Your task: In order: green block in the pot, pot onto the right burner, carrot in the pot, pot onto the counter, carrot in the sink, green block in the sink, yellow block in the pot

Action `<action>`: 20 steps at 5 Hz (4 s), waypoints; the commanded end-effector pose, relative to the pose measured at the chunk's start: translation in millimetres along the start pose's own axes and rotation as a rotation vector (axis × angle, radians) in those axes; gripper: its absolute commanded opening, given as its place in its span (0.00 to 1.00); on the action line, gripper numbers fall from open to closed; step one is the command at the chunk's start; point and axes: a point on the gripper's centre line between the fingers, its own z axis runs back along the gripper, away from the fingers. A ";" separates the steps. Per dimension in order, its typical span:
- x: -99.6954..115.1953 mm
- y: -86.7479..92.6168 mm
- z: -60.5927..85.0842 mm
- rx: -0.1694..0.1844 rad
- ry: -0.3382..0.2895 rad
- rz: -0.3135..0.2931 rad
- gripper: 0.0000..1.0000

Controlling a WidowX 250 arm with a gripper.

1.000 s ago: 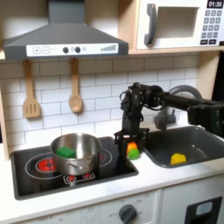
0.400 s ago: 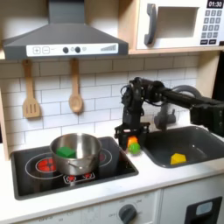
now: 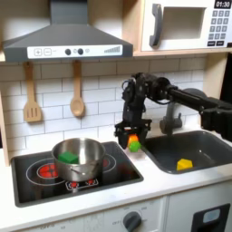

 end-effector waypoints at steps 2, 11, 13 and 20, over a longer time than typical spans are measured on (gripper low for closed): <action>-4.5 48.9 45.9 0.047 -0.076 0.132 0.00; 3.0 125.7 8.8 0.183 -0.092 0.242 1.00; -2.9 120.2 1.7 0.168 -0.065 0.220 1.00; -14.7 80.9 -10.2 0.142 -0.037 0.123 0.00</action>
